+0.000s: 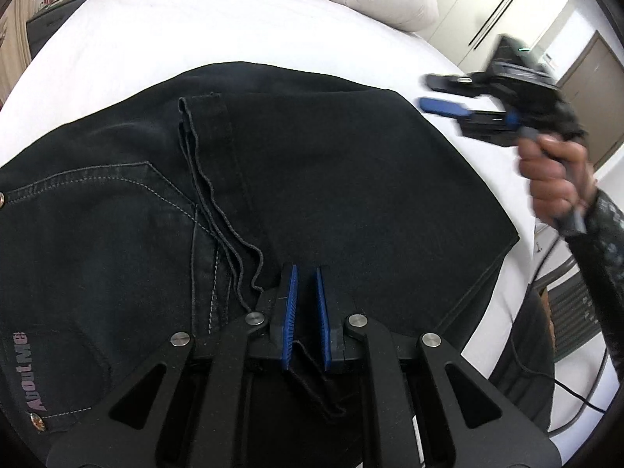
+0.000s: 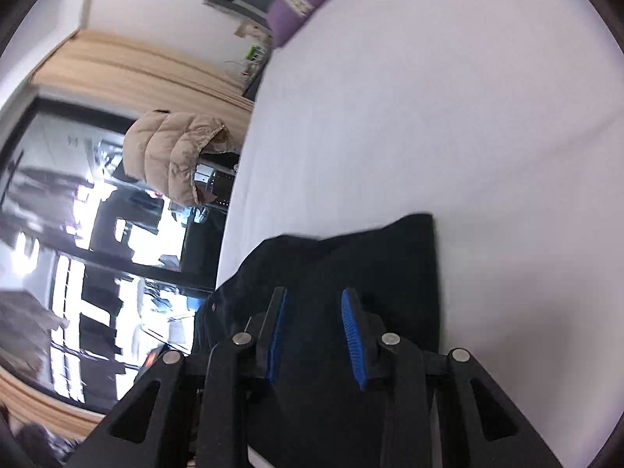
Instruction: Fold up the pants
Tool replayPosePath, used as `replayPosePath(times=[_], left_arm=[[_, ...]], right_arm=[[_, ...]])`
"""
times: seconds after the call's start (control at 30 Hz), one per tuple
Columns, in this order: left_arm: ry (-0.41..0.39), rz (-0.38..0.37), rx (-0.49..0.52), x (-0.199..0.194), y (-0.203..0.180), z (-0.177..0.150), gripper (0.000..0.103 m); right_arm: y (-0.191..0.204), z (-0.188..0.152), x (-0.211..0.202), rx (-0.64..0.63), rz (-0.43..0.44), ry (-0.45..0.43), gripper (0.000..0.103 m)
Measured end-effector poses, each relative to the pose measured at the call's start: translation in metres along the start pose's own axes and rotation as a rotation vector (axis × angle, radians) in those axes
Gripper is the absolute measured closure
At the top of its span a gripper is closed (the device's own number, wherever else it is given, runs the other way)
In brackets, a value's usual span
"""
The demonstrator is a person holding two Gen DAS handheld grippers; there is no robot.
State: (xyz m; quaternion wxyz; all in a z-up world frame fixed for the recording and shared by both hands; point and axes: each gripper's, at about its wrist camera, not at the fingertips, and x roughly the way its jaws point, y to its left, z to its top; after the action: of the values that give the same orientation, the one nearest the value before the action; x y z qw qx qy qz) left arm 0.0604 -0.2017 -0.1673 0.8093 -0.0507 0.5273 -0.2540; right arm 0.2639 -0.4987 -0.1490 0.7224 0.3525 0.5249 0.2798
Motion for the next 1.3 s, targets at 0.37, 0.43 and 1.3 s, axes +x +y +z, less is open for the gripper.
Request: replayPosePath(times=[0.37,0.43,1.3], left_arm=[[-0.013,-0.029,-0.010,-0.018,0.031,-0.017,0.093],[-0.018,-0.032,-0.009,-0.026,0.042,-0.025,0.093],[-0.366,-0.053,-0.551,-0.236,0.136,-0.158,0.005]], right_arm=[[-0.026,-0.077,-0.001,0.059,0.033,0.127,0.094],[-0.022,-0.100,-0.010,0.053,0.028,0.141,0.094],[0.069,-0.169,-0.025,-0.037,0.066,-0.131,0.034]])
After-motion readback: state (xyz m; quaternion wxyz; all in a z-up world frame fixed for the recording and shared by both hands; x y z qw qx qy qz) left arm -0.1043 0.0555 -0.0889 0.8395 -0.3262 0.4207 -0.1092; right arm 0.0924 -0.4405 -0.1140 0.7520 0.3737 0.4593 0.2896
